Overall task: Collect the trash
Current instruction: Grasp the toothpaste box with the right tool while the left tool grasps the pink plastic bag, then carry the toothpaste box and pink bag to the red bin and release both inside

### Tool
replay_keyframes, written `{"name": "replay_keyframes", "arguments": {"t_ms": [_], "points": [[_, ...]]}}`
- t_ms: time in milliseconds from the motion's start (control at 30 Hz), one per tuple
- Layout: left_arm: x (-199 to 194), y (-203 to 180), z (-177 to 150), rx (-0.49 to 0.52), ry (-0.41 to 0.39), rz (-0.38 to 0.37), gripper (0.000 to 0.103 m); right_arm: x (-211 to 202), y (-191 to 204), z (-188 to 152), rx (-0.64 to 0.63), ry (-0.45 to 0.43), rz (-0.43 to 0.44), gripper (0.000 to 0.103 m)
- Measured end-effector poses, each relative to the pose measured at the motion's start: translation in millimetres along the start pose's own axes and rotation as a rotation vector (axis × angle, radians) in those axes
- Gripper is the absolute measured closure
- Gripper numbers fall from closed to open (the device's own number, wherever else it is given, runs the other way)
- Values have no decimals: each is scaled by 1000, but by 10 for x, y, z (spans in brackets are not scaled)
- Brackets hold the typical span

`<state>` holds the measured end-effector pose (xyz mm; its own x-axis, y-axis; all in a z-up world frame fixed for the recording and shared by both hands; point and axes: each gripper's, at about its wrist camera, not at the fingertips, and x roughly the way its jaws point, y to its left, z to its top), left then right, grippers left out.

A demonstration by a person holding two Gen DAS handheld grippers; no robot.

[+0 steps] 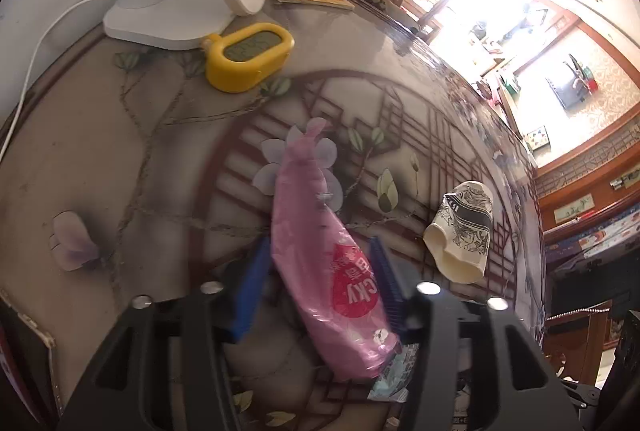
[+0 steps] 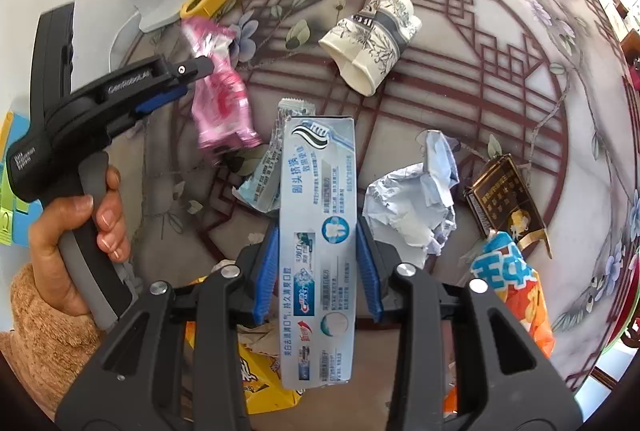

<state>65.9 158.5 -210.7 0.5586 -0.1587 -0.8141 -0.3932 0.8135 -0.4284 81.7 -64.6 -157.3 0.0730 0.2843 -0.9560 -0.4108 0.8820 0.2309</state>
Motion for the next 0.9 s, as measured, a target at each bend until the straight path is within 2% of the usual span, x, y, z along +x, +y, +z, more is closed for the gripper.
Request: {"name": "replay_keyframes", "arguments": {"t_ms": [67, 167, 300, 333, 367, 400, 433, 467, 567, 900], "points": [[-18, 10, -8, -5, -3, 8, 36, -31, -18, -7, 11, -12, 11, 67], [-14, 3, -15, -8, 1, 29, 28, -67, -42, -28, 9, -35, 18, 67], [62, 24, -6, -17, 7, 65, 30, -110, -41, -55, 18, -58, 29, 67], [105, 25, -3, -13, 19, 72, 35, -136, -51, -66, 21, -65, 33, 67], [138, 27, -6, -10, 29, 80, 50, -142, -48, -64, 23, -71, 36, 67], [157, 31, -14, -11, 39, 84, 58, -160, -57, -70, 25, -78, 40, 67], [173, 44, -19, -17, 50, 78, 71, -188, -66, -80, 27, -86, 45, 67], [166, 49, -30, -21, 54, 75, 77, -201, -65, -87, 28, -93, 48, 67], [48, 8, -68, -16, 27, 71, 85, -285, -101, -116, 32, -124, 63, 67], [-487, -484, -288, 94, -33, 35, 86, -610, -322, -268, 64, -238, 102, 67]]}}
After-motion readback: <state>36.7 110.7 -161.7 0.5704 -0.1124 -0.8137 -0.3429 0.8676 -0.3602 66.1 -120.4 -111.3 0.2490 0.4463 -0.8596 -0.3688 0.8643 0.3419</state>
